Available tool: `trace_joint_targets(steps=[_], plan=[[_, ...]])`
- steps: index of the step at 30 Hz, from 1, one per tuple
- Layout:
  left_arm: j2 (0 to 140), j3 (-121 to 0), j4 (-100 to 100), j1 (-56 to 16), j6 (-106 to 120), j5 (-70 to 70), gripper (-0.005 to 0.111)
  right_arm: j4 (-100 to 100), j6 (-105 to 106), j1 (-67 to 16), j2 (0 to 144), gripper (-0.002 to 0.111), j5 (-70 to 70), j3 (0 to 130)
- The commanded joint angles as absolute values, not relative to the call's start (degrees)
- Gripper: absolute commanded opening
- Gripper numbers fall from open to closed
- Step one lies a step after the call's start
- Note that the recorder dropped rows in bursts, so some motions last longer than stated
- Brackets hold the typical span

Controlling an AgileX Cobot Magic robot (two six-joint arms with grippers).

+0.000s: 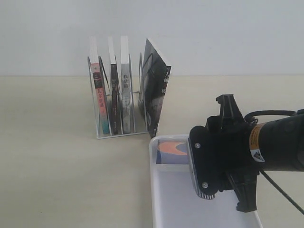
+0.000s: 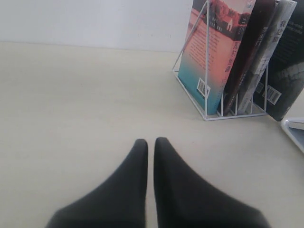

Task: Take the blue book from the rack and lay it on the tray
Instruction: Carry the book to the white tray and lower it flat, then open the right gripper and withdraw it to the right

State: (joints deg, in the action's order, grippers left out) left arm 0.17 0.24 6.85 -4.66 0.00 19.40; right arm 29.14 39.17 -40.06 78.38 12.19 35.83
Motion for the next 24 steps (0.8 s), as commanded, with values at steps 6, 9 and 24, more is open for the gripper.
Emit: trace_joint_targets(steps=[6, 9, 24], plan=[[0.0, 0.0, 6.6, -4.6, -0.4, 19.1, 0.004, 28.8, 36.5, -40.0, 77.2, 0.066, 12.8, 36.0], [0.0, 0.0, 6.6, -4.6, -0.4, 19.1, 0.004, 28.8, 33.7, -40.0, 76.0, 0.066, 14.0, 36.1], [0.0, 0.0, 6.6, -4.6, -0.4, 19.1, 0.004, 21.7, 32.0, -40.0, 66.9, 0.066, 20.8, 36.1]])
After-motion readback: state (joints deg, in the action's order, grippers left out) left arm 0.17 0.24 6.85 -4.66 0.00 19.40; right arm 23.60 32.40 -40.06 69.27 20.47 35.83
